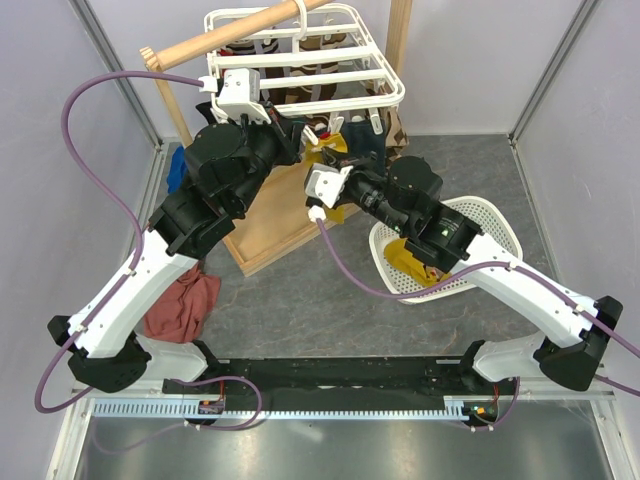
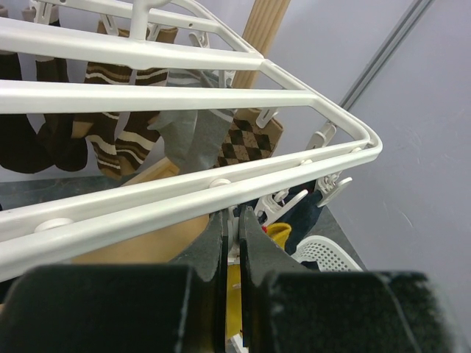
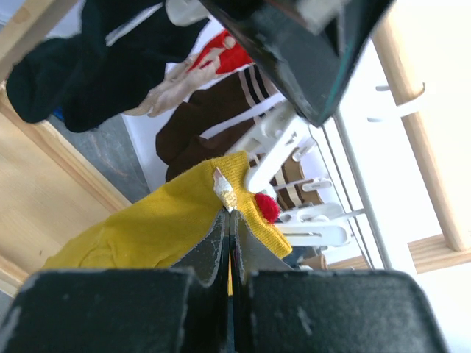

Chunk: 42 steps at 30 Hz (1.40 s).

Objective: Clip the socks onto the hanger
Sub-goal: Clamp the sock onto the hanger.

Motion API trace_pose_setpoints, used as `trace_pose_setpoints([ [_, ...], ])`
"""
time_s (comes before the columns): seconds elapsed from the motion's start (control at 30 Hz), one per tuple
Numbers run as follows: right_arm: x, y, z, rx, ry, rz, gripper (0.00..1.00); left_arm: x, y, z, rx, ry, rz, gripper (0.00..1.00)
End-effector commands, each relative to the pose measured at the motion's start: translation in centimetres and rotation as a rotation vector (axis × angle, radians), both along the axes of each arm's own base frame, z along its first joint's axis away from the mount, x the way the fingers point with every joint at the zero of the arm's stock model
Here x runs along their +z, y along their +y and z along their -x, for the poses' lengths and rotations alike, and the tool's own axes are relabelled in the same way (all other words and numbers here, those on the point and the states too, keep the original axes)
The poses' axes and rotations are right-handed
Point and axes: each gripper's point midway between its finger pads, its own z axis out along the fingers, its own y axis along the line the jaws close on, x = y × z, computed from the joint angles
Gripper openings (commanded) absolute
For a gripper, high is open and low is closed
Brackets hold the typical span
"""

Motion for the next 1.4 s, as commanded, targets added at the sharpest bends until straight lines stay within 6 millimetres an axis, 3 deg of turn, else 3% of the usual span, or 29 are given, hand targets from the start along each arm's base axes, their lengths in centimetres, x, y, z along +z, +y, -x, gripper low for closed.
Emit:
trace_pose_setpoints([
  [0.0,1.8,-0.4,-0.5,-0.006,-0.023,-0.084,0.0,1.7,0.1,1.2,-0.047,-0.032,0.021,0.07],
  [0.4,2.8,-0.7,-0.1,0.053,-0.013,-0.159,0.0,1.5,-0.1,1.1,-0.049,-0.027,0.018,0.07],
  [0.8,1.9,-0.3,1.0,0.132,0.063,-0.222,0.0,2.2,-0.1,1.3,-0.061,-0.038,0.045,0.07],
  [1.03,3.7,-1.3,0.7,0.133,0.066,-0.353,0.0,2.0,-0.3,1.5,-0.074,-0.033,0.051,0.07],
  [1.37,4.3,-1.2,0.9,0.177,0.081,-0.418,0.0,2.4,-0.2,1.8,-0.081,-0.037,0.062,0.07],
])
